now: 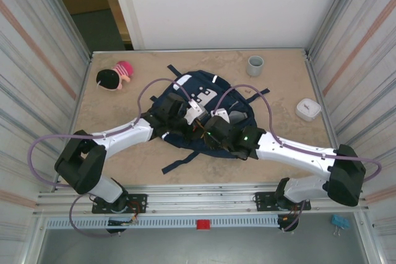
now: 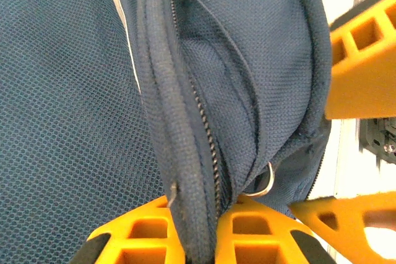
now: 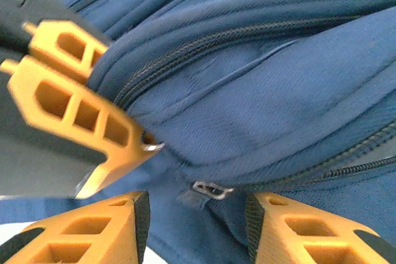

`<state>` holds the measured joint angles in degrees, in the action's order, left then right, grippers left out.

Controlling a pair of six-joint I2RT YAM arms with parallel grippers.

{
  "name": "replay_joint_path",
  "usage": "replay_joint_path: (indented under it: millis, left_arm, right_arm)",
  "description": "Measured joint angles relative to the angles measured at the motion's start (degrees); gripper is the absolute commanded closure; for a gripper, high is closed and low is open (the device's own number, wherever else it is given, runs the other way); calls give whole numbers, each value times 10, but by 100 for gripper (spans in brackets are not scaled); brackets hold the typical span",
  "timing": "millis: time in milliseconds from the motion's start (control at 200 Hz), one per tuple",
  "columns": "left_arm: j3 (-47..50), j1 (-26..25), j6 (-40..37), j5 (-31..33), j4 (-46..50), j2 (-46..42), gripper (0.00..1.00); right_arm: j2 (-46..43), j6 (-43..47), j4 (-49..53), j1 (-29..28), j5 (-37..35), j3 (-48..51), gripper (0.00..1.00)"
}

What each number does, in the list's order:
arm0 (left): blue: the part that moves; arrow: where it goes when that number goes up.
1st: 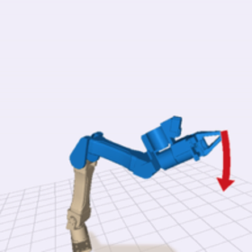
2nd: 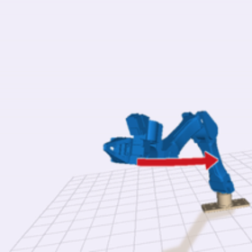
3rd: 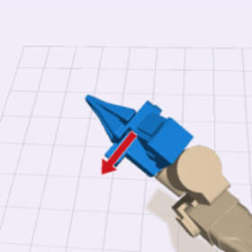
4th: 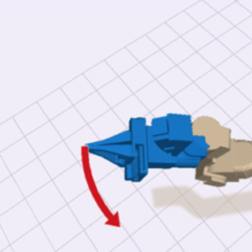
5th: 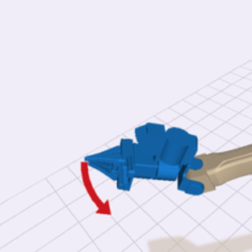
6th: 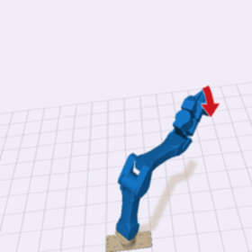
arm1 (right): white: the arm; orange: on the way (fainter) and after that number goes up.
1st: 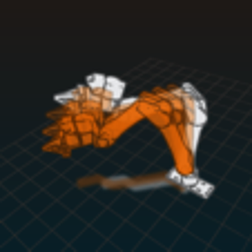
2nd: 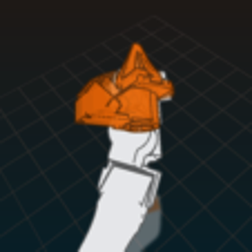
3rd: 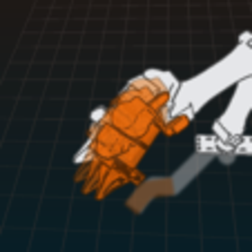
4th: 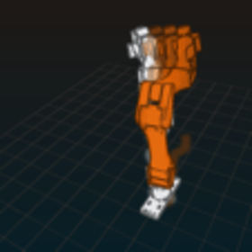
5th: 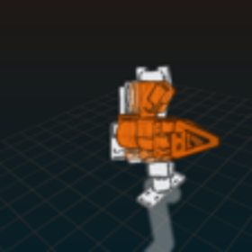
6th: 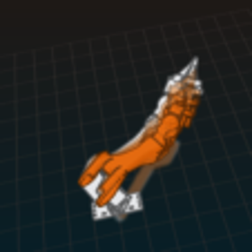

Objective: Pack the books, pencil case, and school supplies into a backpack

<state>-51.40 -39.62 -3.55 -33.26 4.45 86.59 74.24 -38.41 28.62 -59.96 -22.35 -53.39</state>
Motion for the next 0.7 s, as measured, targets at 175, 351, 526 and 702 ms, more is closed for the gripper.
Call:
replay_joint_path:
  millis: [175, 351, 526, 702]
  left_arm:
    - [0, 3, 4, -1, -1, 1, 100]
    - [-2, 3, 6, -2, -4, 2, 100]
    - [-9, 2, 6, -2, -9, 2, 100]
    - [-9, 2, 9, -3, -15, 2, 100]
  right_arm:
    - [27, -2, -4, 3, -25, -8, 57]
    - [40, -10, 11, 7, -63, -21, 71]
    - [31, -17, 14, 7, -77, -22, 73]
    - [25, -21, 10, 13, -74, -19, 76]
